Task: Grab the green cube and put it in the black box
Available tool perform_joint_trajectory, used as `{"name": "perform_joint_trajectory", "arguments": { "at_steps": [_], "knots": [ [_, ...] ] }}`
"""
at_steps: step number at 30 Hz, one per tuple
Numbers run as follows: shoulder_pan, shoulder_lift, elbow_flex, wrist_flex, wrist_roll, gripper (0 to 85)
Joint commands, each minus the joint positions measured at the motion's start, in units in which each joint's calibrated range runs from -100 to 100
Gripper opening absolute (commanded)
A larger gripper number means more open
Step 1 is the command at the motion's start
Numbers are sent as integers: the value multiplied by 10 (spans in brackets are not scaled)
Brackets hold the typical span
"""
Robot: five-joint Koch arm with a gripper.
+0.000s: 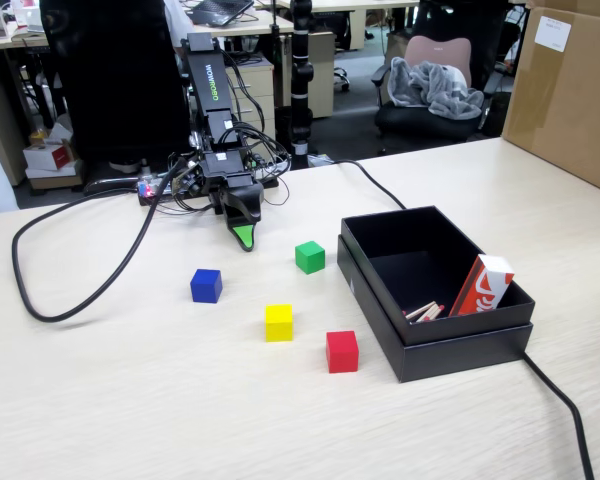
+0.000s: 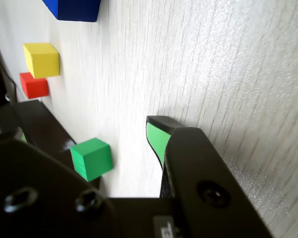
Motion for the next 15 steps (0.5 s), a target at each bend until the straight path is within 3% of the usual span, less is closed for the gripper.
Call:
{"name": "perform_joint_trajectory", "arguments": {
  "at_steps": [1,4,8,15],
  "knots": [
    [11,1,-6,-17,7,483],
    [14,1,5,-29,6,480],
    [14,2,83,-137,13,481],
    [36,23,293,-364,67,479]
  ]
}}
